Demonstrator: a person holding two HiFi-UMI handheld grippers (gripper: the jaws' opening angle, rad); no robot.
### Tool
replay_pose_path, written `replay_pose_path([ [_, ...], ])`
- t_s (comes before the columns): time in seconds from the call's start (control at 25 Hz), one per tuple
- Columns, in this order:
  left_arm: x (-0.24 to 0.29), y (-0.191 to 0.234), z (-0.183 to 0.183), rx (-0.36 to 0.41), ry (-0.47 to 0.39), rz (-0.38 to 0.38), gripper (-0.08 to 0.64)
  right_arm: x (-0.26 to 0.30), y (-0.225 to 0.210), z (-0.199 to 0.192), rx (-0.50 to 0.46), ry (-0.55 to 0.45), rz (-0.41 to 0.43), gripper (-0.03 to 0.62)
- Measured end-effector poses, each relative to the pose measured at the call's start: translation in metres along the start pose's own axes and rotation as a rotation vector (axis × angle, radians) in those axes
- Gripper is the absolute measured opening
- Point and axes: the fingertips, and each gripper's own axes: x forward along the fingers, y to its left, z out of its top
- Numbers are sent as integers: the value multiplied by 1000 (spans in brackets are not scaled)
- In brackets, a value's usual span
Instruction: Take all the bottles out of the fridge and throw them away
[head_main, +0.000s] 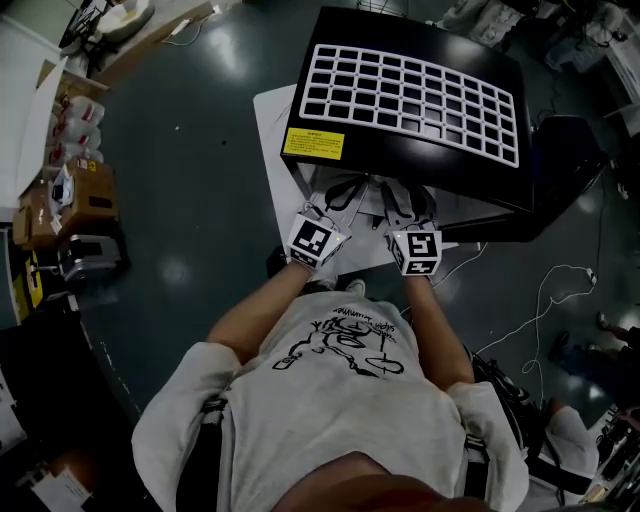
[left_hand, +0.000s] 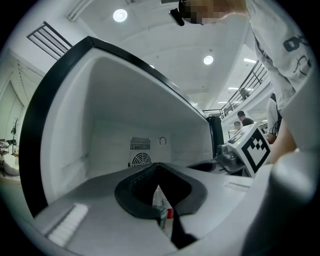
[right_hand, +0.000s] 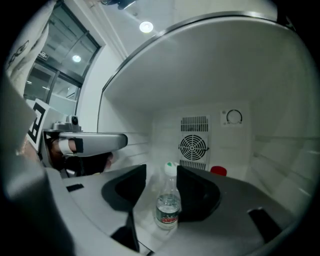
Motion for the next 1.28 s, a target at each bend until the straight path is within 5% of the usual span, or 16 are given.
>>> replay_pose_path([
  [1.28, 22, 21, -29, -11, 61, 31, 9, 40, -17, -19, 34, 63, -13, 192],
])
